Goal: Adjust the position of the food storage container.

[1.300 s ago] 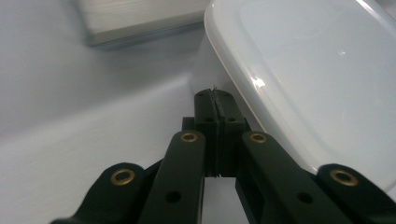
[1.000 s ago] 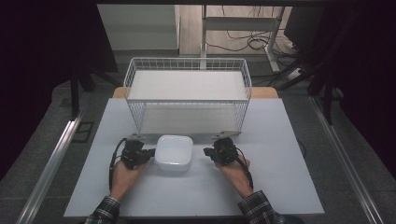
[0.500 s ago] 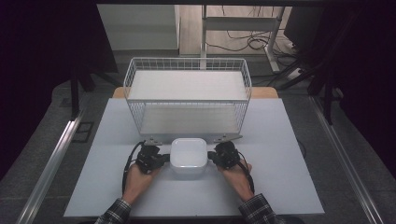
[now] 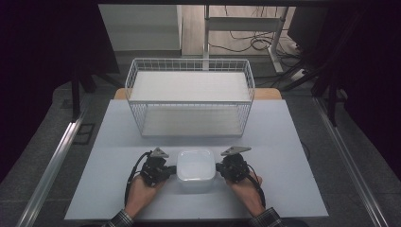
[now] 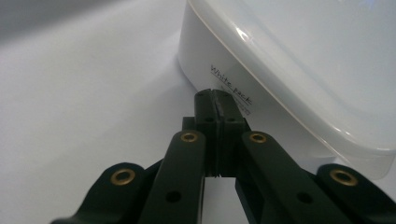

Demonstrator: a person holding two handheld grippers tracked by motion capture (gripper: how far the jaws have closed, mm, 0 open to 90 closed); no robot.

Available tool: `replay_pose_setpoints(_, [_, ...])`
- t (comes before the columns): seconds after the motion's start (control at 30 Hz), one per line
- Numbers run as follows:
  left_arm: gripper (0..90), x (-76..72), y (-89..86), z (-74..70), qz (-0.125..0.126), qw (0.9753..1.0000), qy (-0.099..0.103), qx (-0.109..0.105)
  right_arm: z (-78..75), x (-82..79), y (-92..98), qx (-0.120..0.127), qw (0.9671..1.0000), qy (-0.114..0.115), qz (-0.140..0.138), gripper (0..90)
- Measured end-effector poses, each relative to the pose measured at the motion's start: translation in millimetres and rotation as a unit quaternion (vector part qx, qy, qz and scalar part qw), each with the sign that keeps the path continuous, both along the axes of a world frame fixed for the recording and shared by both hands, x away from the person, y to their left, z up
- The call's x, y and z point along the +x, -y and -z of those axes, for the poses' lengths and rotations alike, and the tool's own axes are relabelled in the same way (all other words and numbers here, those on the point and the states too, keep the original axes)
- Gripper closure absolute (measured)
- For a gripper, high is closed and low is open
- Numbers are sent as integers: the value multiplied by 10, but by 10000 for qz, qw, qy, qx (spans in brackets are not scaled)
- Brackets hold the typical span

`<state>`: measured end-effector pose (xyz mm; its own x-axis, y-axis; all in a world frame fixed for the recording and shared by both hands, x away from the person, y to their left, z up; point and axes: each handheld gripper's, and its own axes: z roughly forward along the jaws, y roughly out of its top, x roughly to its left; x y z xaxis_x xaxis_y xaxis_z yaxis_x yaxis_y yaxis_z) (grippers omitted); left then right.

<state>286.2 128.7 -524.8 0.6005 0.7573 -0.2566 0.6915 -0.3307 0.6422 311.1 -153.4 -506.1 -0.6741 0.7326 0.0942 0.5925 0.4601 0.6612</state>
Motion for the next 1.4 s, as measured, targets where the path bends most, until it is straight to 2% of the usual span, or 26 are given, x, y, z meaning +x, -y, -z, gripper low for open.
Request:
replay_pose_setpoints(0.17, [900, -53, 41, -18, 44, 9999, 62, 106, 9, -124, 26, -126, 9999, 37, -40, 888])
replay_pose_setpoints(0.27, [892, -65, -18, -66, 62, 9998, 195, -54, -5, -114, 49, -50, 10000, -3, -83, 880])
replay_pose_setpoints(0.33, [813, -77, -30, -80, 45, 9997, 253, -46, -32, -111, 82, 11, 9999, 89, -109, 857])
replay_pose_setpoints(0.37, [779, -122, -82, -107, 55, 9993, 379, -41, -58, -120, 113, -2, 9996, 253, -133, 841])
replay_pose_setpoints(0.43, [739, -169, -136, -120, 64, 9990, 445, -74, -84, -134, 148, -20, 9993, 355, -138, 821])
replay_pose_setpoints(0.5, [649, -220, -187, -133, 58, 9983, 572, -89, -117, -159, 202, 17, 9989, 448, -138, 783])
replay_pose_setpoints(0.67, [402, -333, -277, -137, 103, 9964, 827, -150, -180, -236, 344, 77, 9976, 672, -147, 658])
replay_pose_setpoints(0.77, [303, -384, -310, -113, 137, 9964, 830, -118, -199, -266, 421, 177, 9972, 722, -123, 547])
replay_pose_setpoints(0.93, [218, -440, -395, -96, 160, 9964, 738, -379, -206, -299, 519, 298, 9963, 802, -62, 373])
replay_pose_setpoints(1.0, [196, -449, -409, -93, 169, 9963, 733, -406, -208, -314, 550, 350, 9958, 851, -38, 312])
replay_pose_setpoints(1.1, [154, -477, -434, -63, 261, 9963, 756, -312, -204, -331, 588, 418, 9951, 893, -44, 224])
replay_pose_setpoints(1.23, [94, -512, -425, -22, 315, 9949, 955, -73, -179, -357, 608, 420, 9950, 901, 17, 139])
replay_pose_setpoints(1.37, [81, -526, -426, 3, 337, 9944, 1005, -26, -164, -371, 615, 446, 9950, 888, 21, 107])
replay_pose_setpoints(1.4, [78, -524, -429, 14, 320, 9945, 999, -6, -135, -370, 612, 385, 9956, 850, 21, 87])
